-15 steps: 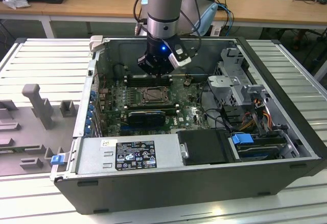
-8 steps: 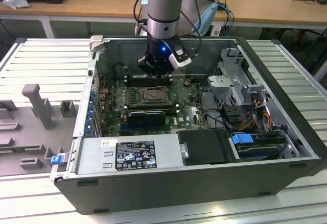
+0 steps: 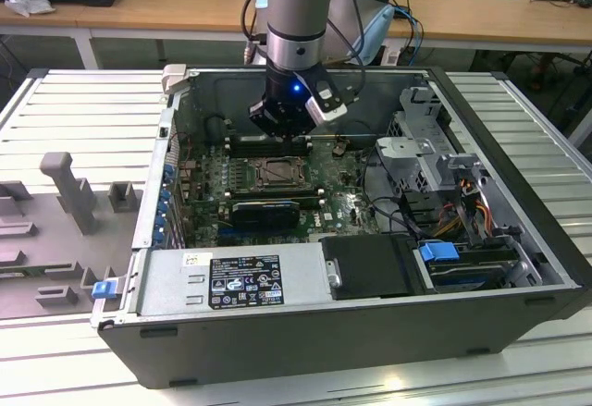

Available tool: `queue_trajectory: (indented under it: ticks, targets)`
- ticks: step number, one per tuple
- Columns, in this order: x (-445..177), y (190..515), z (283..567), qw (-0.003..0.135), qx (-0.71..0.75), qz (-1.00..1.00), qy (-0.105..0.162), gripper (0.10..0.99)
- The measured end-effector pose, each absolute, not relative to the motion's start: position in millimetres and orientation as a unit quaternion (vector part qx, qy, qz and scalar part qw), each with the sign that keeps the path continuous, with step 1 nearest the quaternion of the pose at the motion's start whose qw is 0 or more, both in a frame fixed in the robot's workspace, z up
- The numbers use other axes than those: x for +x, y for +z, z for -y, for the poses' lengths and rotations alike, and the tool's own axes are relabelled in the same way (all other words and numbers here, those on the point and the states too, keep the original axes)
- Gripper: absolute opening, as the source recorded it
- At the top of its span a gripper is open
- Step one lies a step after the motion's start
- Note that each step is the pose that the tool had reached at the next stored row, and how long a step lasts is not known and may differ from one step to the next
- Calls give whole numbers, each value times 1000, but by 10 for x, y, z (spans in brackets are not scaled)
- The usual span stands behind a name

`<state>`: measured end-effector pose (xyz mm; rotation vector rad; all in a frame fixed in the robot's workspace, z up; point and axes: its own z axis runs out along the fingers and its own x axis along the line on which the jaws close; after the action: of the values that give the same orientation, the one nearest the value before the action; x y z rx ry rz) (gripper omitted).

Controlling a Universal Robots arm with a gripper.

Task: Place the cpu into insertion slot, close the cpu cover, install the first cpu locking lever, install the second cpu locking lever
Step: 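Install the second cpu locking lever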

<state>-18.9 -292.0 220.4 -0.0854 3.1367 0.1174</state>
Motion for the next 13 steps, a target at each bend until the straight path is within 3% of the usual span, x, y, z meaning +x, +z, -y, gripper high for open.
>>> queue_trajectory:
  ticks: [13]
  targets:
    - [-188, 2204, 2953, 1, -27, -999, 37, 106]
